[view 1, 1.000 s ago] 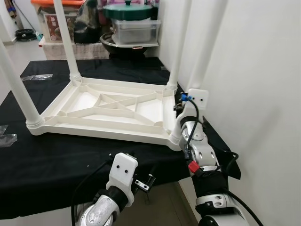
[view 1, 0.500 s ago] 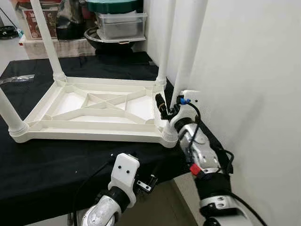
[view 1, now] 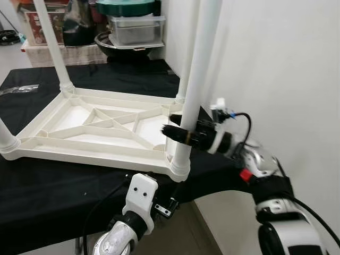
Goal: Building children table
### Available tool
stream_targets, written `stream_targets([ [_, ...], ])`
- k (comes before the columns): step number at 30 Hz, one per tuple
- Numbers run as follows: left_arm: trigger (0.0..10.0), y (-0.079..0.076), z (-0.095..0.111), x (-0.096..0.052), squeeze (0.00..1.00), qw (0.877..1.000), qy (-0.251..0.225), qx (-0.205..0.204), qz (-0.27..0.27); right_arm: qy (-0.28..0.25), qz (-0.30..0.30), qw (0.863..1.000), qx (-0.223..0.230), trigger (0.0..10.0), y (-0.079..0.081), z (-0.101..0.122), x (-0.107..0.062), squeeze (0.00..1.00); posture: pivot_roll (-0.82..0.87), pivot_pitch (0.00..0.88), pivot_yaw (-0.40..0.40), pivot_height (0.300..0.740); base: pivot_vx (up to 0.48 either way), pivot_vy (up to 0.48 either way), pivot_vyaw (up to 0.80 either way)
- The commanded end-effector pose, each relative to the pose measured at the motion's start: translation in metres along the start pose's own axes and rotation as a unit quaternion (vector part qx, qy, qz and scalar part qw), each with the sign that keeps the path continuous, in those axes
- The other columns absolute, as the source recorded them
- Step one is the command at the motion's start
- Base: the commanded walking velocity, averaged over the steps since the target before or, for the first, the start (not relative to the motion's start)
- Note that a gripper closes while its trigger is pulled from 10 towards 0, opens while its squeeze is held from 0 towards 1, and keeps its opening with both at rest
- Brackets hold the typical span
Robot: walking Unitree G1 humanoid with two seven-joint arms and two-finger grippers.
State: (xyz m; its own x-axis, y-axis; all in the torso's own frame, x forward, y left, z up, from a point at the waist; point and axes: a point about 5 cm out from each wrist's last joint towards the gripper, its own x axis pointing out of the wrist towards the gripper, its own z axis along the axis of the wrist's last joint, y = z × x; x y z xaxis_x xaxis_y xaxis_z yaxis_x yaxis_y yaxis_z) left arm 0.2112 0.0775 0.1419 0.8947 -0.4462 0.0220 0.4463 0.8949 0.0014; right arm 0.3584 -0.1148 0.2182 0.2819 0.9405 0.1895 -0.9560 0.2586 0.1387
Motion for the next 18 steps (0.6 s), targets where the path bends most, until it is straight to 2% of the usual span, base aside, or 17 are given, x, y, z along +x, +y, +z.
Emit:
stream_targets([
  [1,10.0,-0.001,-0.003,-0.002,0.00,1.000,0.006,0.002,0.002,0.018,0.022,0.999,-0.025,10.0,0.001,-0.005,0.019,0.00,0.11,0.041,-0.094,0.740,0.000,0.000,0.00],
  [5,10.0,-0.001,-0.002,-0.002,0.00,1.000,0.005,0.002,0.004,0.027,0.026,0.999,-0.016,10.0,0.002,-0.007,0.025,0.00,0.12,0.044,-0.098,0.740,0.000,0.000,0.00],
  [6,10.0,-0.001,-0.002,-0.002,0.00,1.000,0.005,0.001,0.004,0.041,-0.001,0.999,-0.034,0.0,-0.001,-0.011,0.026,0.00,0.12,0.045,-0.099,0.740,0.000,0.000,0.00],
  [8,10.0,-0.001,-0.002,-0.003,0.00,1.000,0.005,0.000,0.005,0.049,-0.058,0.995,-0.058,0.0,-0.008,-0.015,0.026,0.00,0.11,0.048,-0.096,0.740,0.000,0.000,0.00],
  [11,10.0,-0.001,-0.002,-0.003,0.00,1.000,0.005,0.000,0.006,0.042,-0.092,0.993,-0.059,0.0,-0.012,-0.015,0.024,0.00,0.11,0.047,-0.097,0.740,0.000,0.000,0.00],
  [12,10.0,-0.001,-0.003,-0.003,0.00,1.000,0.006,-0.001,0.005,0.022,-0.140,0.989,-0.050,0.0,-0.019,-0.011,0.019,0.00,0.10,0.050,-0.095,0.740,0.000,0.000,0.00],
  [13,10.0,-0.001,-0.003,-0.003,0.00,1.000,0.006,-0.001,0.005,0.022,-0.140,0.989,-0.050,0.0,-0.019,-0.011,0.019,0.00,0.10,0.050,-0.095,0.740,0.000,0.000,0.00],
  [14,10.0,-0.001,-0.003,-0.002,0.00,1.000,0.006,-0.001,0.004,0.008,-0.194,0.980,-0.051,0.0,-0.025,-0.009,0.013,0.00,0.10,0.049,-0.093,0.740,0.000,0.000,0.00],
  [15,10.0,-0.001,-0.003,-0.002,0.00,1.000,0.006,-0.001,0.004,0.008,-0.194,0.980,-0.051,0.0,-0.025,-0.009,0.013,0.00,0.10,0.049,-0.093,0.740,0.000,0.000,0.00],
  [17,10.0,-0.001,-0.004,-0.002,0.00,1.000,0.007,-0.001,0.003,-0.024,-0.286,0.956,-0.055,0.0,-0.032,-0.005,0.005,0.00,0.10,0.048,-0.087,0.740,0.000,0.000,0.00],
  [18,10.0,-0.001,-0.004,-0.002,0.00,1.000,0.007,-0.001,0.003,-0.024,-0.286,0.956,-0.055,0.0,-0.032,-0.005,0.005,0.00,0.10,0.048,-0.087,0.740,0.000,0.000,0.00],
])
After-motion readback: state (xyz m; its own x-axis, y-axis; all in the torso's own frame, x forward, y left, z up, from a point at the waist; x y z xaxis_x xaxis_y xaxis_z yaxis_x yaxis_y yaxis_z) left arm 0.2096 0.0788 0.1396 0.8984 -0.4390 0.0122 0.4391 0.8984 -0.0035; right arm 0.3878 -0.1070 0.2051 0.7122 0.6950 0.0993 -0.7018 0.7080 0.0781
